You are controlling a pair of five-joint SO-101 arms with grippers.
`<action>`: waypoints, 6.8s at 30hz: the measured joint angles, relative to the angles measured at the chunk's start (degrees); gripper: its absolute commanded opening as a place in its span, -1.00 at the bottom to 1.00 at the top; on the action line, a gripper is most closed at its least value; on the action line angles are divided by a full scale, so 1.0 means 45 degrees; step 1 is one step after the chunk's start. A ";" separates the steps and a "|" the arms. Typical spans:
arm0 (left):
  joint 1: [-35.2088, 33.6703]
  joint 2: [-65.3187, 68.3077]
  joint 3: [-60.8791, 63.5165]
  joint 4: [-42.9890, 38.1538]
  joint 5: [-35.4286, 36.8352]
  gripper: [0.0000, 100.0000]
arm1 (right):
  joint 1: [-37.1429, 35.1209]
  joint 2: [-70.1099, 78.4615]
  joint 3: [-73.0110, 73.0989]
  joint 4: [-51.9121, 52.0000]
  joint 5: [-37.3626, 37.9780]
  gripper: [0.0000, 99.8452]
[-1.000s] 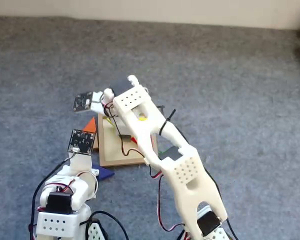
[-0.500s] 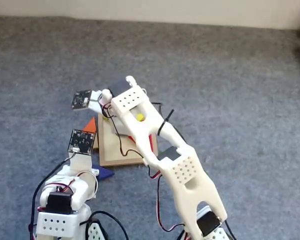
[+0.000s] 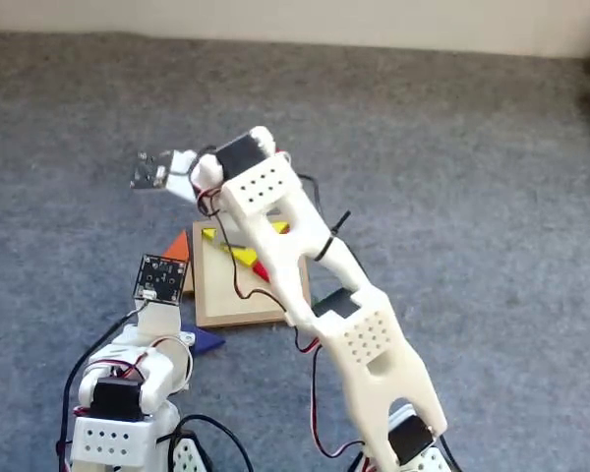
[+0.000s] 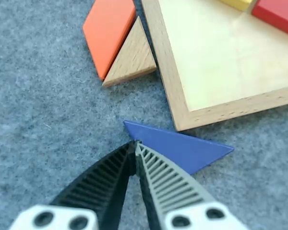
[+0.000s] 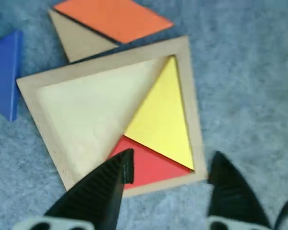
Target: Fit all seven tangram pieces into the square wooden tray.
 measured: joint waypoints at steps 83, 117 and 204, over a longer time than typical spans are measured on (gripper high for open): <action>0.0000 0.0000 0.0000 0.0000 0.0000 -0.99 | 0.2813 -1.5512 1.9712 -0.5040 -0.4747 -0.73; 0.0000 0.0000 0.0000 0.0000 0.0000 -0.99 | 0.1231 -1.5785 2.5905 -1.0823 -0.3438 -0.42; 0.0000 0.0000 0.0000 0.0000 0.0000 -0.99 | -0.1348 -0.9631 1.9282 -1.1487 -0.8303 -0.56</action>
